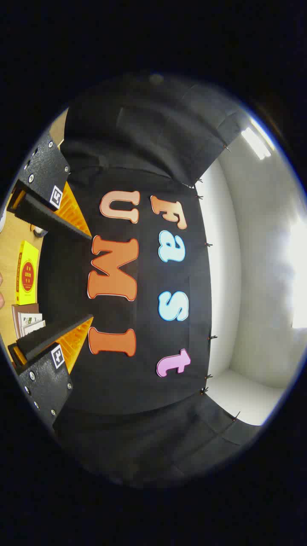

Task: Open the storage box then place both shoes into the box .Put the left shoe in first, then the right shoe, with the right side of both shoes facing outward in a uniform manner.

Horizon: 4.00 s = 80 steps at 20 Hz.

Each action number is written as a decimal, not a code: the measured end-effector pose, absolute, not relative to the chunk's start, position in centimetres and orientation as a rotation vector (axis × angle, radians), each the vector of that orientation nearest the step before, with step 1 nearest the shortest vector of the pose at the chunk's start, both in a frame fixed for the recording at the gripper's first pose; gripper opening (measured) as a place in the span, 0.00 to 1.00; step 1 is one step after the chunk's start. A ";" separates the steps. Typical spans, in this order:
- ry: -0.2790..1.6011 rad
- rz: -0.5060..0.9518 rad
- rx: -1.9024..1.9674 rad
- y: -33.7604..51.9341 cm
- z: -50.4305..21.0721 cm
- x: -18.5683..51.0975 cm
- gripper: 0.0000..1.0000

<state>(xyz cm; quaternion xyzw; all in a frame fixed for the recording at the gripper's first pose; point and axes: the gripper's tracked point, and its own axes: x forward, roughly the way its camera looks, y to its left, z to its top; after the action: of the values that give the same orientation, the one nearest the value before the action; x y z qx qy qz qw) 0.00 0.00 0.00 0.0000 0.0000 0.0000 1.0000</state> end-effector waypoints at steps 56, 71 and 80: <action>1.393 0.644 1.042 35.8 -27.8 -15.6 0.93; 1.277 0.545 1.135 33.5 -23.7 -12.7 0.18; 1.116 0.721 1.096 40.6 -12.3 -7.4 0.10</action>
<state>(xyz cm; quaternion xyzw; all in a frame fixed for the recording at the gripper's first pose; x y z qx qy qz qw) -7.37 40.57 -12.27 0.4827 0.4916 0.3175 0.6516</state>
